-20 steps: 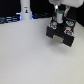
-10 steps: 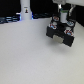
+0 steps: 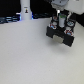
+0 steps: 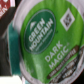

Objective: Open the kcup holder, insert the kcup into the holder, and close the kcup holder

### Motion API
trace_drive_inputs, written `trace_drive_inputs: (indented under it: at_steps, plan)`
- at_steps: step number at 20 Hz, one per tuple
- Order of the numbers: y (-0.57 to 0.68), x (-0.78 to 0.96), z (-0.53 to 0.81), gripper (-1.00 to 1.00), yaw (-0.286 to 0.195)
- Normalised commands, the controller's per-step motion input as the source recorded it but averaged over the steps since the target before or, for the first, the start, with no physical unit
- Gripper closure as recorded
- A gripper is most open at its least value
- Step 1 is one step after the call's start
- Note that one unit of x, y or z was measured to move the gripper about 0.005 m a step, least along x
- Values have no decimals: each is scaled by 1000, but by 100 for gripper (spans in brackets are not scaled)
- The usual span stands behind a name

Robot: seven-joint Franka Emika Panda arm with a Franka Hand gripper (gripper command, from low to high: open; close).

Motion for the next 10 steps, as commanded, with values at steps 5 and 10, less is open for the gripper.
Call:
trace_drive_inputs:
  at_steps: [5, 10]
  plan:
    - [199, -36, 217, 100, 22]
    - [167, -7, 21, 100, 22]
